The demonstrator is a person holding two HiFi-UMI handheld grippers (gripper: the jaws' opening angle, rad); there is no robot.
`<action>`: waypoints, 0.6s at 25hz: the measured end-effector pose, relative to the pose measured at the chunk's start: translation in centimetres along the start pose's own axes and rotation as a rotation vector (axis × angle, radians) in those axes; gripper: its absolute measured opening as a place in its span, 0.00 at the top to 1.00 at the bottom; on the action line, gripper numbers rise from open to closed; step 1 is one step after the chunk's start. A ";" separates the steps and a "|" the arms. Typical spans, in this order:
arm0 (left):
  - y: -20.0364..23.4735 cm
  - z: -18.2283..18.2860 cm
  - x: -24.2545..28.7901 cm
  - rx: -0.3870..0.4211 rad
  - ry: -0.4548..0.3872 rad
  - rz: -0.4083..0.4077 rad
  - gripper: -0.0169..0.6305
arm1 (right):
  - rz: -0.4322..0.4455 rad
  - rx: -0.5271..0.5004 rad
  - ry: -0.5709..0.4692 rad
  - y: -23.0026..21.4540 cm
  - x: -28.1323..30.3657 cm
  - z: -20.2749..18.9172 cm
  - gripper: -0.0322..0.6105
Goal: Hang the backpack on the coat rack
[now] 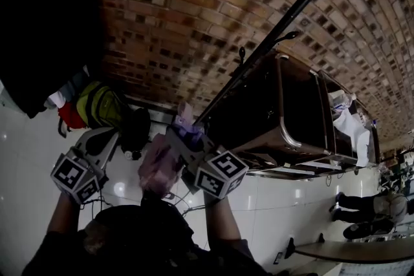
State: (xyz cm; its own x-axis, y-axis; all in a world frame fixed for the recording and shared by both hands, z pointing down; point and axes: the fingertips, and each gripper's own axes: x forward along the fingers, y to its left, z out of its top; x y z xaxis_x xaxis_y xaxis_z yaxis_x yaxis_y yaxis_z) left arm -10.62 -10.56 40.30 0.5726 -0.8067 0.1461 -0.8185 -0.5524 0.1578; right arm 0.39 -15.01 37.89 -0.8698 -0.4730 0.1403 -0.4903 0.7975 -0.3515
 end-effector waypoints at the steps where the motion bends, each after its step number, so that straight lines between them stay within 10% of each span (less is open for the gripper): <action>1: 0.0 0.1 0.9 0.001 0.001 0.003 0.95 | 0.006 -0.005 -0.001 -0.9 0.0 0.7 0.95; 15: 0.6 1.7 11.5 0.004 -0.011 0.017 0.95 | 0.033 -0.083 -0.008 -10.9 1.0 7.1 0.95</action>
State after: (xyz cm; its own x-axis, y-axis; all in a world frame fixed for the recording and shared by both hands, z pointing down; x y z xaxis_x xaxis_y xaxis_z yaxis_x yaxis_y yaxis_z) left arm -4.65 -20.50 40.43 0.5579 -0.8184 0.1375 -0.8284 -0.5393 0.1514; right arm 5.23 -26.86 35.31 -0.8854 -0.4483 0.1228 -0.4643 0.8410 -0.2779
